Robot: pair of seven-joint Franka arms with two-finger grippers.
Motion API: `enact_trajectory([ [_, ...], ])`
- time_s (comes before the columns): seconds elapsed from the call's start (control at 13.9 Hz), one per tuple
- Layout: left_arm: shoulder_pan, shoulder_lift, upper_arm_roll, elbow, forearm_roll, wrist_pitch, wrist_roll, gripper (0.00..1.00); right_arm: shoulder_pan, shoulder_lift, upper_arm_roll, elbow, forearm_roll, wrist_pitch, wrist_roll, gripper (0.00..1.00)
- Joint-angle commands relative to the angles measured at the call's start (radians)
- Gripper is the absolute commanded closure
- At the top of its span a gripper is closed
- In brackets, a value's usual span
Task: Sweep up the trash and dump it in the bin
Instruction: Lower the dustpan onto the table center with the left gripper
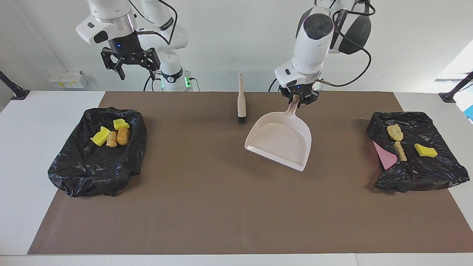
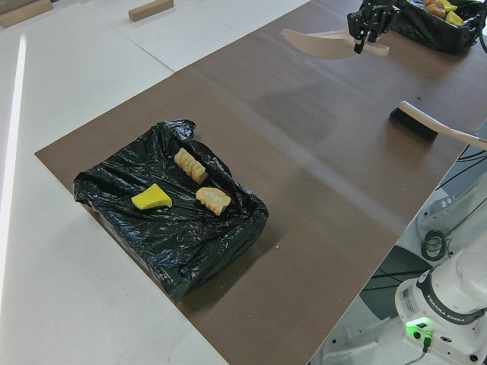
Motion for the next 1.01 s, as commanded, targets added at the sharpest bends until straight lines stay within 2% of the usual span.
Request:
enact_trajectory([
  [0.0,-0.049,0.073,0.015,0.001,-0.041,0.116,-0.107,1.0,0.001,-0.003,-0.024,0.004,-0.004,-0.026,-0.019,0.0],
  [0.07,-0.053,0.09,0.015,-0.004,-0.081,0.15,-0.15,1.0,0.001,-0.003,-0.024,0.004,-0.004,-0.02,-0.019,0.0],
  [0.29,-0.107,0.129,0.015,-0.013,-0.091,0.198,-0.256,1.0,0.003,-0.001,-0.024,0.004,-0.002,-0.013,-0.017,0.0],
  [0.58,-0.145,0.13,0.013,-0.155,-0.094,0.377,-0.301,1.0,-0.011,-0.001,-0.024,0.004,-0.004,-0.013,-0.013,0.0],
  [0.79,-0.164,0.161,0.013,-0.168,-0.106,0.403,-0.327,1.0,-0.01,-0.001,-0.024,0.004,-0.004,-0.013,-0.013,0.0],
  [0.86,-0.184,0.164,0.015,-0.168,-0.112,0.416,-0.354,0.76,-0.01,-0.001,-0.024,0.004,-0.004,-0.013,-0.013,0.0],
  [0.94,-0.184,0.166,0.015,-0.151,-0.112,0.405,-0.359,0.01,-0.011,-0.001,-0.024,0.004,-0.004,-0.013,-0.013,0.0],
])
